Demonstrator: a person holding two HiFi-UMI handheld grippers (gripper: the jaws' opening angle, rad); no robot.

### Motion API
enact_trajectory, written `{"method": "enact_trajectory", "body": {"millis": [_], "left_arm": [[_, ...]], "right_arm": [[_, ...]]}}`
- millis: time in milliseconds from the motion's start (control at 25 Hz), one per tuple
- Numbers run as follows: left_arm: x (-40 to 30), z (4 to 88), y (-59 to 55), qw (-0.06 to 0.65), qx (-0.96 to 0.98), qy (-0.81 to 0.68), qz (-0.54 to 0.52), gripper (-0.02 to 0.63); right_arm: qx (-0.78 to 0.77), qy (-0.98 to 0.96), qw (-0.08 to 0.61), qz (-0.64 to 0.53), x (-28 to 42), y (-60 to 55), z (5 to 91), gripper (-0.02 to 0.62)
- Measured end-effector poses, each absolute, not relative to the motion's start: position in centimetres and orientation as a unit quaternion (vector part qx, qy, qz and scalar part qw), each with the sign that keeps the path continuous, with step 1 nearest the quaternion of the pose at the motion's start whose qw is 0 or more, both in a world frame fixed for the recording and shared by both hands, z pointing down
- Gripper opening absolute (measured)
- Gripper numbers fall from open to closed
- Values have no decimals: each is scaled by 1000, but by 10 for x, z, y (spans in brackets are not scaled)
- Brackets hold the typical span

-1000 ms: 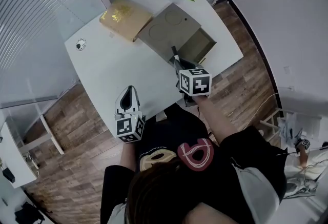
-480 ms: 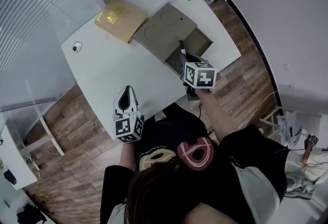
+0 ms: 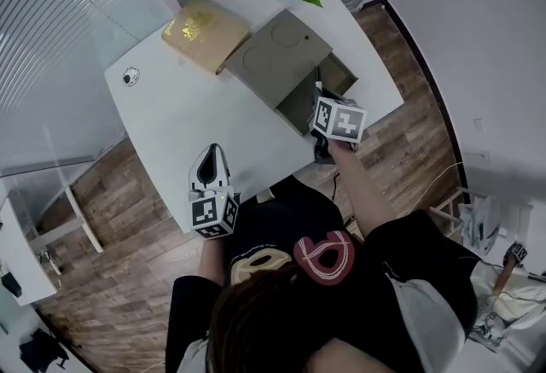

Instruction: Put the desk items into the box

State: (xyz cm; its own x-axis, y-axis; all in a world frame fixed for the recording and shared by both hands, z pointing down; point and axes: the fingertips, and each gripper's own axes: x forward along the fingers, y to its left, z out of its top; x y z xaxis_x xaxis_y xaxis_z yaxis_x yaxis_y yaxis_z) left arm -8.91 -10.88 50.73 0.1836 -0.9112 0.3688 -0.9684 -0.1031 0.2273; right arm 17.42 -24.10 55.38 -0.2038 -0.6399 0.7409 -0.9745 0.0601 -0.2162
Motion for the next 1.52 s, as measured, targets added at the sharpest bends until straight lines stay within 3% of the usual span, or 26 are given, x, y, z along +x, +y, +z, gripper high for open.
{"method": "enact_trajectory", "body": {"millis": [560,1520], "left_arm": [[-97,515,-115,221,722,-651,75,18],[-101,517,-121,227,710,-661,87,18]], "right_arm": [[612,-635,216,419,188,-264,571,71],[601,-583,265,478,190,-274,599,71]]}}
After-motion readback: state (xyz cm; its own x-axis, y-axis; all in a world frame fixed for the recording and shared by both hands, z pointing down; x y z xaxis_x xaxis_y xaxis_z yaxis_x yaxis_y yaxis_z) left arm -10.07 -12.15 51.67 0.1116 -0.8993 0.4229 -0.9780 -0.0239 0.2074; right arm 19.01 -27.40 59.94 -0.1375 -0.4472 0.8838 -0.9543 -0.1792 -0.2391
